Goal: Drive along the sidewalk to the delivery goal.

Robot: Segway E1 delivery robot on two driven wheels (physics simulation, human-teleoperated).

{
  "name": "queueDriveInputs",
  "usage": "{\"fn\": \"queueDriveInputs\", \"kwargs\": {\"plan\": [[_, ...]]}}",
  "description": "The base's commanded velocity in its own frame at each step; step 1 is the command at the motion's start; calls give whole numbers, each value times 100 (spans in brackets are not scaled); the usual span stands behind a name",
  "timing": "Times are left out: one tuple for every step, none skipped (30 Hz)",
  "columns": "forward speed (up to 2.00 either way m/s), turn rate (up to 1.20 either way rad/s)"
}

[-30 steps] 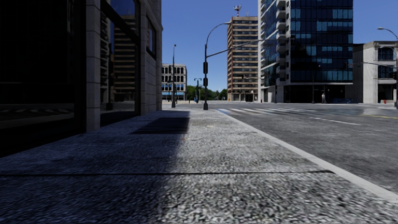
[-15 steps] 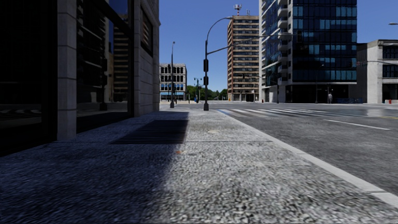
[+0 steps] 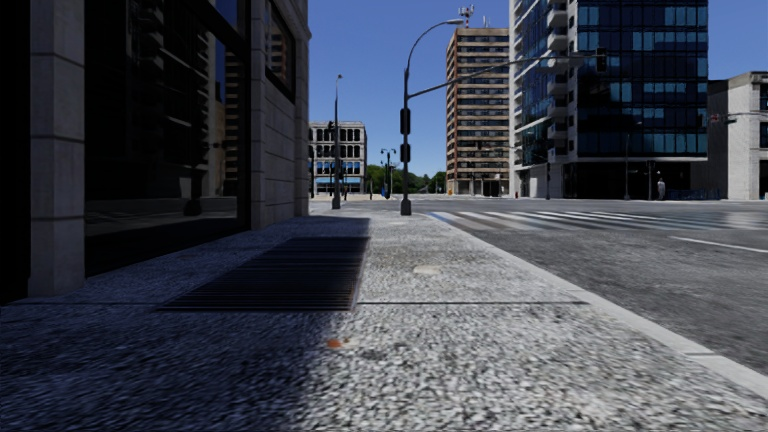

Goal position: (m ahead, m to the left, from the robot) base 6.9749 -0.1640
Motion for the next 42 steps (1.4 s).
{"fn": "queueDriveInputs", "kwargs": {"plan": [[200, 0], [200, 0], [200, 0], [200, 0], [200, 0], [200, 0], [200, 0], [200, 0], [200, 0], [200, 0], [200, 0], [200, 0], [200, 0], [200, 0], [200, 0], [200, 0], [200, 0], [200, 0], [200, 0], [200, 0], [200, 0], [200, 0], [200, 0], [200, 0], [200, 0], [200, 0], [200, 0], [200, 0], [200, 0], [200, 0], [200, 0], [200, 0], [200, 0], [200, 0], [200, 0], [200, 0], [200, 0], [200, 0], [200, 0], [200, 0], [200, 0], [200, 0]]}}
